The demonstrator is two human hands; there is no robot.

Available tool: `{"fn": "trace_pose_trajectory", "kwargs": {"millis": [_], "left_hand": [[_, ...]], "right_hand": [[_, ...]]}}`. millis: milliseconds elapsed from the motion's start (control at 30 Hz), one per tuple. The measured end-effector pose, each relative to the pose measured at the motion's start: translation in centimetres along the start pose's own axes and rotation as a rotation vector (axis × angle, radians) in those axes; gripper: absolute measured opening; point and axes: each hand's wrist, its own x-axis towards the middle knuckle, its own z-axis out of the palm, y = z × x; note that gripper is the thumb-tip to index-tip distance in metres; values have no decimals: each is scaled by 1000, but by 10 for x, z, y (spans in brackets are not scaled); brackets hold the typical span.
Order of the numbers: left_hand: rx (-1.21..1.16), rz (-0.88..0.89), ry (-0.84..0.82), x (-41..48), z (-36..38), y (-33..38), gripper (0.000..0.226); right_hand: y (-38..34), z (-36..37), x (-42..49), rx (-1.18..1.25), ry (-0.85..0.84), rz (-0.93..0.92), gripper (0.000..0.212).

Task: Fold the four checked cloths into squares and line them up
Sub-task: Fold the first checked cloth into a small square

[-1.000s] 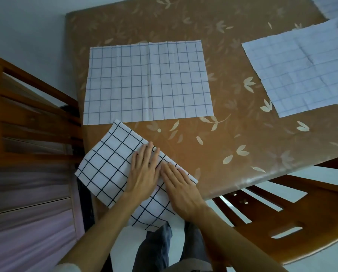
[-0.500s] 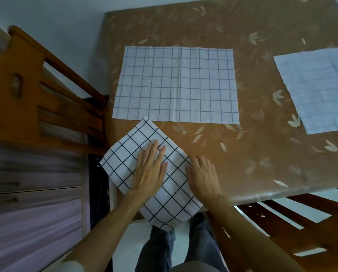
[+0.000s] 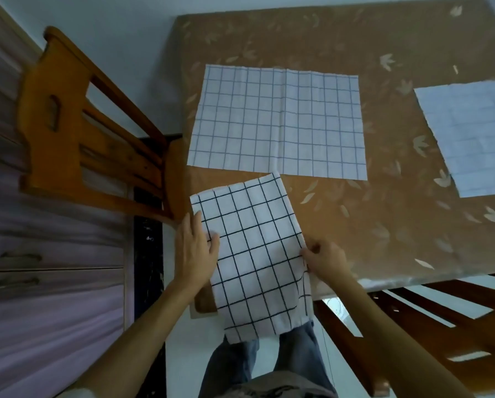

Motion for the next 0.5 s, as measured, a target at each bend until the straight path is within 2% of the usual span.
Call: {"fn": "trace_pose_trajectory", "kwargs": {"millis": [100,233,300,433,500], "left_hand": [[-12,-12,9,9,-4,0,59],[59,-33,23,11,-14,1,56],[3,-54,-21,9,-15,3,59],[-151,-149,-52,10,-15,8,66],[-198,-175,-49,14,-17,11,66]], "right_hand": [[12,4,-9,-15,-112,25,23],[-1,0,-12,-54,12,-57,19],[-16,-4,-8,-16,65,-129,17],[-36,-11,14,37,10,-157,18],[-40,-13,26,65,-20,-167,30]]}}
